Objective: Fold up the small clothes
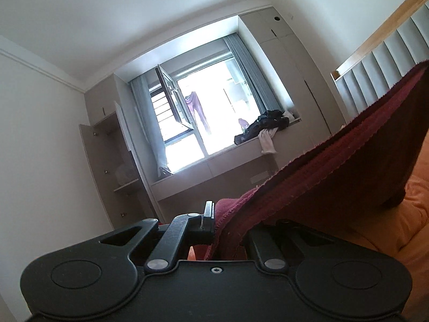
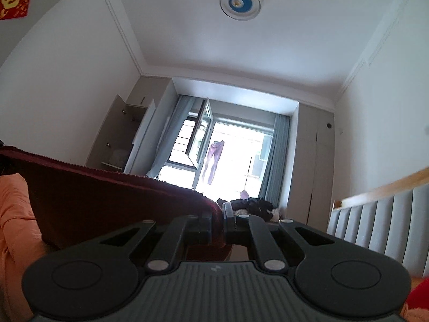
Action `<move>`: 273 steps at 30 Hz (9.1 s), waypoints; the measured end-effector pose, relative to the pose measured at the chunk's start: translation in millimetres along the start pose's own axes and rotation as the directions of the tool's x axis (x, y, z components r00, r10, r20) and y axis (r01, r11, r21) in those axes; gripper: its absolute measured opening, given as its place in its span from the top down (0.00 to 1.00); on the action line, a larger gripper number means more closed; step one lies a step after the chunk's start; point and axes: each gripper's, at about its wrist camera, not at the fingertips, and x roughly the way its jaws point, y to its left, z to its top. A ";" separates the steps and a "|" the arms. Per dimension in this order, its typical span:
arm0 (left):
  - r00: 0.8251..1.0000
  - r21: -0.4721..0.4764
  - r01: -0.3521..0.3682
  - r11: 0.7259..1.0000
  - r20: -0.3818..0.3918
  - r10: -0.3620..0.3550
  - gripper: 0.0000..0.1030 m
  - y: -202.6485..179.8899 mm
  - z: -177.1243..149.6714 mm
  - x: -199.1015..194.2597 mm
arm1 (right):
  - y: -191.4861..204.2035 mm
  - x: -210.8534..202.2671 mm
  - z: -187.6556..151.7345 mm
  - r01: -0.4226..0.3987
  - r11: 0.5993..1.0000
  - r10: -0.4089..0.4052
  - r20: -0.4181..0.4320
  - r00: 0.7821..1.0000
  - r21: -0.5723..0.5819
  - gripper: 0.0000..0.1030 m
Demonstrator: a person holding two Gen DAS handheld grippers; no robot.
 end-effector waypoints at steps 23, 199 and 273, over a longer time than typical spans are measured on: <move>0.971 -0.086 0.132 0.988 -0.187 -0.146 0.89 19.4 -38.1 104.1 | 2.9 120.9 -64.2 -0.027 1.000 0.027 -0.180 0.983 0.005 0.93; 0.881 -0.843 -0.113 0.527 -0.330 -0.339 0.00 -6.4 -162.2 259.2 | 133.7 229.3 -188.3 -0.127 0.959 0.221 -0.392 0.893 0.252 0.01; 0.837 -0.503 0.328 0.800 -0.238 -0.493 0.82 -104.1 -16.0 297.0 | 32.0 222.0 -146.2 -0.289 0.942 0.334 -0.578 0.745 0.172 0.00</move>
